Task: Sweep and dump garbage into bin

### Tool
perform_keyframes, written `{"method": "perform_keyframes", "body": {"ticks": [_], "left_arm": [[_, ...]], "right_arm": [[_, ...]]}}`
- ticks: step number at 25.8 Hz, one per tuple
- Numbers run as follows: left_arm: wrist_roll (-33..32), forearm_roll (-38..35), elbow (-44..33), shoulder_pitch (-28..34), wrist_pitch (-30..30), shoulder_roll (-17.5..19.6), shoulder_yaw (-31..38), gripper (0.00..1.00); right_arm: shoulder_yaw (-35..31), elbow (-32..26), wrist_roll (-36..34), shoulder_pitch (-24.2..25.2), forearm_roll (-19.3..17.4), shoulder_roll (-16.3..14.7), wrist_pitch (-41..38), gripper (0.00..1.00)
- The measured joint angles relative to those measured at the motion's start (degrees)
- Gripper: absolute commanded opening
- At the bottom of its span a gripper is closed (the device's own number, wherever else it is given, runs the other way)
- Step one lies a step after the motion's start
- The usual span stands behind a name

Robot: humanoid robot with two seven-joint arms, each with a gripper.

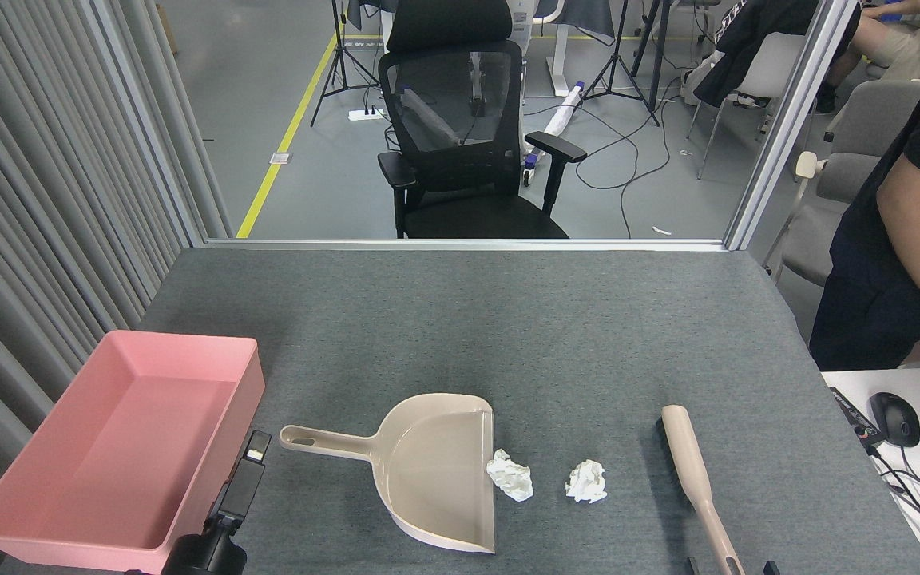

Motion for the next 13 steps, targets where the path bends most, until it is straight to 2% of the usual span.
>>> {"method": "perform_keyframes", "body": {"ticks": [13], "left_arm": [[0.0, -0.1, 0.3, 0.0, -0.2, 0.0, 0.0, 0.99]], "right_arm": [[0.2, 0.6, -0.1, -1.9, 0.1, 0.3, 0.0, 0.96]]}}
